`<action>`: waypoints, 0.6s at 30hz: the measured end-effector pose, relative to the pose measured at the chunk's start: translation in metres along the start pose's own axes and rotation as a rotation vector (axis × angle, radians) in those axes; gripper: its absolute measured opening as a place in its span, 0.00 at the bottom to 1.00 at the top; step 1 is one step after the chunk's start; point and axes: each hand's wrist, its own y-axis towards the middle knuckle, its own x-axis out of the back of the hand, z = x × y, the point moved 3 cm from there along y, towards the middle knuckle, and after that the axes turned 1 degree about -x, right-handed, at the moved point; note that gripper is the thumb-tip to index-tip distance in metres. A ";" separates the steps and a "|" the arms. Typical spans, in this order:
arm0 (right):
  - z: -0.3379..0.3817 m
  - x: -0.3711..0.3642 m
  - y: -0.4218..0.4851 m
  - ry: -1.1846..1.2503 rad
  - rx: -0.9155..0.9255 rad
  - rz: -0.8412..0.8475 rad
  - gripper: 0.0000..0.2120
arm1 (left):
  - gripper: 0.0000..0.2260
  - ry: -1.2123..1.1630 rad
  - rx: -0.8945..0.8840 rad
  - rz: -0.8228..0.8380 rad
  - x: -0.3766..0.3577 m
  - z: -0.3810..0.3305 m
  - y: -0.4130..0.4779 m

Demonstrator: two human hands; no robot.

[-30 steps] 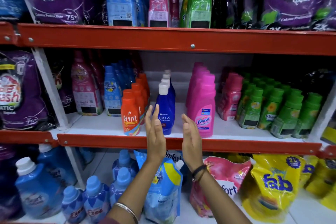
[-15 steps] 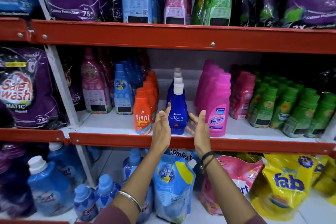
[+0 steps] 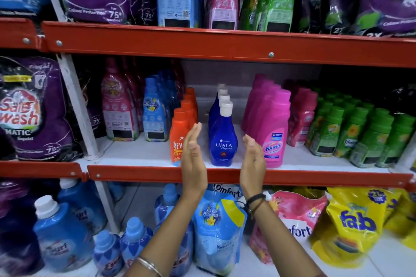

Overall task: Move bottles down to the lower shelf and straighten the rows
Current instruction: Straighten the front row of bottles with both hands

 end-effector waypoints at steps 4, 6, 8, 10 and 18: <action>0.010 -0.029 -0.023 0.149 0.107 0.162 0.24 | 0.25 -0.029 -0.046 -0.221 0.036 -0.007 0.010; 0.009 -0.053 -0.035 0.173 0.032 0.294 0.30 | 0.23 0.014 0.021 -0.263 0.049 -0.002 0.018; 0.006 -0.075 -0.044 0.139 -0.058 0.349 0.37 | 0.23 0.035 0.125 -0.254 0.058 0.007 0.025; 0.004 -0.091 -0.048 0.130 -0.158 0.363 0.45 | 0.27 0.044 0.241 -0.205 0.063 0.019 0.031; -0.003 -0.112 -0.037 0.161 -0.290 0.259 0.32 | 0.33 0.055 0.293 -0.035 0.067 0.027 0.036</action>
